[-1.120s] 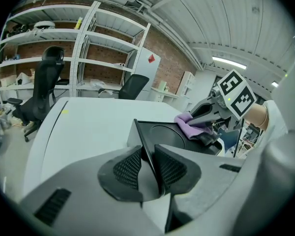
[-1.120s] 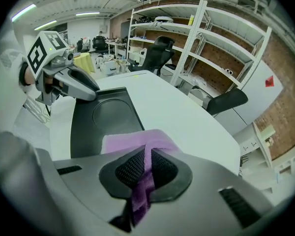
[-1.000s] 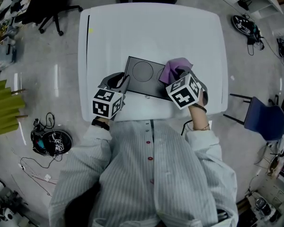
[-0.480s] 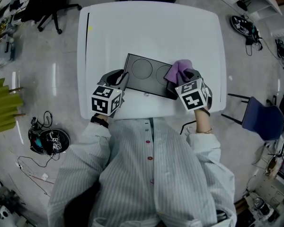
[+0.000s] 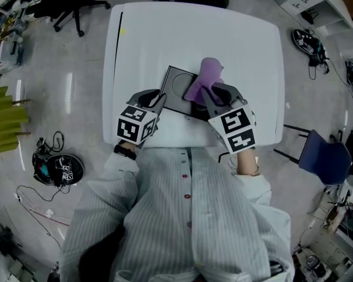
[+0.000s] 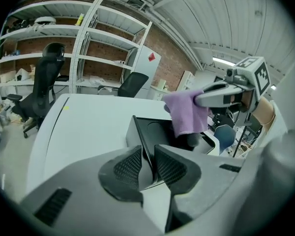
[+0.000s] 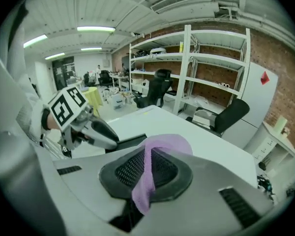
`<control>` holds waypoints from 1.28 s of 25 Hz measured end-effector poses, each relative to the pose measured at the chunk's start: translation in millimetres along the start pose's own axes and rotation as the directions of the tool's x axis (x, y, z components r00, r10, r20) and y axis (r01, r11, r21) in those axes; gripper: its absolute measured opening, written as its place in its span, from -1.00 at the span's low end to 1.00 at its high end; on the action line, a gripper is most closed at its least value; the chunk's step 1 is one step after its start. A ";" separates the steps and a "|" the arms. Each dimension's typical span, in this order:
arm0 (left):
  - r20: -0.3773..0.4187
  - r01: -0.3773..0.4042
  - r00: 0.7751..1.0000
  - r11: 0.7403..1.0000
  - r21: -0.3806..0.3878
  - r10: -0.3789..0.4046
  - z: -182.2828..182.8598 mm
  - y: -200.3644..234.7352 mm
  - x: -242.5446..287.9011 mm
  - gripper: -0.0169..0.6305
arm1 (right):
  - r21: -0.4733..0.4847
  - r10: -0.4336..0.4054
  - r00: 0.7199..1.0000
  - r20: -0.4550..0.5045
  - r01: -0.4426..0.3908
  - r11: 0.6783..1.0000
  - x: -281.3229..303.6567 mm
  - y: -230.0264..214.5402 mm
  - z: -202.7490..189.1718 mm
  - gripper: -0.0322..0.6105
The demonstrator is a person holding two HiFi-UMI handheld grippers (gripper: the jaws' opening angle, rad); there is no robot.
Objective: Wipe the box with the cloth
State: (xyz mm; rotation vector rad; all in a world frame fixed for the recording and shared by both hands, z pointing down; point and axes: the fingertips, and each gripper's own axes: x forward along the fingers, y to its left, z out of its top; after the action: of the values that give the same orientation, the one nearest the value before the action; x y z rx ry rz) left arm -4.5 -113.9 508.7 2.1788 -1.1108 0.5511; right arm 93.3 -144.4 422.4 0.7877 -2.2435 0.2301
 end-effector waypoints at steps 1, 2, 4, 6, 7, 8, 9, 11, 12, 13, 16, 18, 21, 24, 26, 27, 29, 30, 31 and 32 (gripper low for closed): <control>-0.001 -0.002 1.000 1.000 0.003 0.002 -1.2 -0.5 -0.5 -0.74 | 0.004 0.037 0.999 0.026 -0.037 0.999 4.8 10.6 11.4 -0.83; -0.001 -0.004 1.000 1.000 0.005 0.004 -2.1 -0.7 -1.1 -0.74 | 0.007 0.071 0.997 0.043 -0.071 0.997 11.0 20.8 20.4 -0.83; -0.001 -0.008 1.000 1.000 0.011 0.008 -3.1 -0.8 -2.0 -0.74 | 0.006 0.118 0.992 0.054 -0.118 0.993 27.3 37.4 31.5 -0.83; -0.002 -0.009 1.000 1.000 0.019 0.010 -3.4 -0.9 -2.2 -0.74 | 0.003 0.139 0.990 0.038 -0.139 0.990 46.0 47.4 33.1 -0.83; -0.005 -0.010 1.000 1.000 0.026 0.010 -3.5 -0.7 -2.2 -0.74 | 0.000 0.143 0.990 0.020 -0.143 0.990 55.5 50.4 31.0 -0.83; -0.006 -0.011 1.000 0.999 0.033 0.011 -3.7 -0.2 -2.0 -0.74 | -0.007 0.143 0.990 -0.003 -0.143 0.990 64.8 52.4 27.6 -0.83; -0.007 -0.012 1.000 0.999 0.038 0.013 -4.0 0.5 -1.7 -0.74 | -0.016 0.142 0.990 -0.027 -0.142 0.990 73.7 54.1 23.4 -0.83; -0.008 -0.015 1.000 0.999 0.041 0.015 -4.7 1.3 -1.1 -0.74 | -0.033 0.142 0.987 -0.078 -0.145 0.989 88.6 57.9 13.4 -0.83; -0.009 -0.015 1.000 0.999 0.040 0.016 -5.1 1.2 -1.0 -0.74 | -0.043 0.141 0.985 -0.104 -0.146 0.988 94.2 60.2 8.3 -0.83; -0.009 -0.015 1.000 0.999 0.039 0.016 -5.5 1.0 -1.1 -0.74 | -0.055 0.138 0.983 -0.125 -0.146 0.988 98.9 62.5 4.0 -0.83; 0.000 -0.009 1.000 0.999 0.036 0.009 -6.4 1.8 -1.6 -0.74 | -0.093 0.109 0.984 -0.138 -0.123 0.988 108.7 68.6 -0.8 -0.83; 0.011 -0.007 1.000 1.000 0.026 0.006 -7.0 3.8 -2.4 -0.74 | -0.111 0.091 0.987 -0.133 -0.106 0.988 110.8 70.6 -0.2 -0.83; 0.021 -0.008 1.000 1.000 0.017 0.008 -7.0 3.8 -1.9 -0.74 | -0.106 0.093 0.986 -0.138 -0.108 0.988 110.0 69.8 -2.2 -0.83; 0.019 -0.006 1.000 1.000 0.019 0.005 -7.6 3.1 -1.4 -0.74 | -0.099 0.098 0.983 -0.153 -0.113 0.989 106.2 68.1 -8.0 -0.83; 0.017 -0.006 1.000 1.000 0.021 0.005 -7.3 4.1 -1.2 -0.74 | -0.098 0.093 0.983 -0.160 -0.110 0.989 103.1 66.0 -12.9 -0.83; 0.017 -0.006 1.000 1.000 0.022 0.006 -7.0 4.3 -1.0 -0.74 | -0.101 0.089 0.983 -0.163 -0.106 0.989 101.0 64.6 -15.6 -0.83; 0.016 -0.008 1.000 1.000 0.027 0.007 -6.8 3.9 -0.7 -0.74 | -0.106 0.079 0.982 -0.169 -0.098 0.989 95.6 61.9 -21.9 -0.83; 0.016 -0.008 1.000 1.000 0.029 0.007 -6.9 3.6 -0.6 -0.74 | -0.107 0.075 0.982 -0.172 -0.094 0.990 92.7 60.6 -25.0 -0.83; 0.016 -0.008 1.000 0.999 0.031 0.007 -7.1 3.5 -0.6 -0.74 | -0.106 0.071 0.982 -0.173 -0.090 0.990 89.9 59.1 -28.2 -0.83; 0.014 -0.008 1.000 0.999 0.032 0.007 -7.4 3.4 -0.5 -0.74 | -0.103 0.066 0.982 -0.176 -0.085 0.991 87.0 57.3 -31.6 -0.83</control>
State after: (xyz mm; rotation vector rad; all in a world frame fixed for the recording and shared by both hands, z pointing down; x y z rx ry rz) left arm -8.2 -110.0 514.8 2.2105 -1.1253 0.5613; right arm 30.2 -127.6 509.5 0.6009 -2.1056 0.2009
